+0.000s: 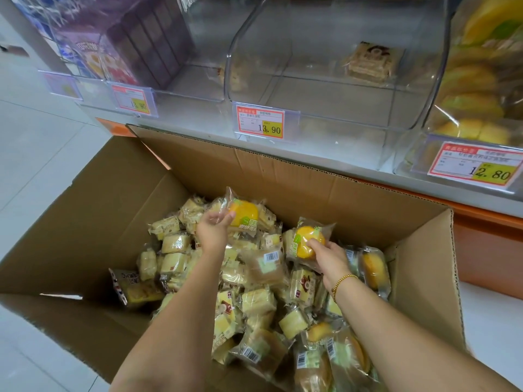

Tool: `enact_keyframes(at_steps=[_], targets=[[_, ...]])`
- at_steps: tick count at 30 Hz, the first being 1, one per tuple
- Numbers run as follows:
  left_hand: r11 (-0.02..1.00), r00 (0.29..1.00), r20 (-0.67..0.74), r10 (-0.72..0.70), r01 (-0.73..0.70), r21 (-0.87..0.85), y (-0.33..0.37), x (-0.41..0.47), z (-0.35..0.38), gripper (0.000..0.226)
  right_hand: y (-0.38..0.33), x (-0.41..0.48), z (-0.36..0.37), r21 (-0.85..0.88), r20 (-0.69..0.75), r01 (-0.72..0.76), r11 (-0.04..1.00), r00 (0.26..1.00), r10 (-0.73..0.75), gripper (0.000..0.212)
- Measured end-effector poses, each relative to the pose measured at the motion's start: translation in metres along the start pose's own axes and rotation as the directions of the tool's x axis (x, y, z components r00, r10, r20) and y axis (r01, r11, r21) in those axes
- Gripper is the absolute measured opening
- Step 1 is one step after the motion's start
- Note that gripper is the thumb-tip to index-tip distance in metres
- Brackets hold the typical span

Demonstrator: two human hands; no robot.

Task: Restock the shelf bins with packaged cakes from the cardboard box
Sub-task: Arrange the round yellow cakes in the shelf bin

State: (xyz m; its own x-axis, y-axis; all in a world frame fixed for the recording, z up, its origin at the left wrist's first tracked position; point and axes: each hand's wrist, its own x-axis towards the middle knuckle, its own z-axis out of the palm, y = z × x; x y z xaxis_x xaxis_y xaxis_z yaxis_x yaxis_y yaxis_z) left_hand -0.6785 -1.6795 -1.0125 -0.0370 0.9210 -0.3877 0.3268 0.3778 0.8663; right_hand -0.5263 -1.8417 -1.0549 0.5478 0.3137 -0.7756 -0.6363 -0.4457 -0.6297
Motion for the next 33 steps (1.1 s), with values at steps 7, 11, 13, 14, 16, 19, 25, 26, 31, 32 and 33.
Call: enact_keyframes(at_steps=[7,11,13,14,16,19,25,26,31,32,33], targets=[[0.983,0.988,0.059,-0.144,0.150,-0.108,0.008,-0.013,-0.018,0.021,-0.024,-0.030,-0.003,-0.116,0.020,0.046,0.992,0.999,-0.044,0.032],[0.998,0.973,0.219,-0.068,0.068,0.005,0.050,-0.036,-0.049,0.017,-0.059,-0.077,-0.006,-0.279,0.260,0.338,0.899,0.928,-0.268,0.031],[1.000,0.945,0.325,-0.028,0.025,0.012,0.068,-0.053,-0.069,0.015,-0.082,-0.108,-0.012,-0.343,0.403,0.428,0.836,0.871,-0.280,0.033],[1.000,0.930,0.368,-0.008,0.004,0.011,0.078,-0.065,-0.077,0.016,-0.093,-0.125,-0.017,-0.354,0.482,0.462,0.813,0.835,-0.264,0.029],[0.999,0.898,0.439,0.030,-0.037,0.008,0.093,-0.088,-0.091,0.018,-0.115,-0.157,-0.031,-0.369,0.617,0.546,0.752,0.749,-0.241,0.016],[0.993,0.871,0.477,0.119,-0.105,-0.056,0.117,-0.122,-0.098,0.018,-0.147,-0.202,-0.059,-0.318,0.692,0.654,0.687,0.655,-0.302,0.005],[0.942,0.825,0.488,0.285,-0.147,-0.302,0.179,-0.180,-0.062,0.027,-0.217,-0.251,-0.125,-0.299,0.579,0.724,0.622,0.656,-0.484,0.018],[0.933,0.815,0.489,0.310,-0.162,-0.321,0.188,-0.190,-0.051,0.027,-0.230,-0.257,-0.141,-0.308,0.564,0.723,0.618,0.662,-0.494,0.024],[0.901,0.766,0.495,0.411,-0.258,-0.348,0.226,-0.225,0.015,0.024,-0.281,-0.274,-0.229,-0.411,0.439,0.731,0.545,0.682,-0.584,0.074],[0.894,0.754,0.493,0.435,-0.295,-0.337,0.233,-0.230,0.028,0.022,-0.289,-0.271,-0.245,-0.420,0.403,0.726,0.544,0.687,-0.605,0.088],[0.886,0.748,0.483,0.455,-0.329,-0.327,0.240,-0.233,0.042,0.019,-0.295,-0.268,-0.258,-0.442,0.360,0.718,0.538,0.691,-0.627,0.088]])
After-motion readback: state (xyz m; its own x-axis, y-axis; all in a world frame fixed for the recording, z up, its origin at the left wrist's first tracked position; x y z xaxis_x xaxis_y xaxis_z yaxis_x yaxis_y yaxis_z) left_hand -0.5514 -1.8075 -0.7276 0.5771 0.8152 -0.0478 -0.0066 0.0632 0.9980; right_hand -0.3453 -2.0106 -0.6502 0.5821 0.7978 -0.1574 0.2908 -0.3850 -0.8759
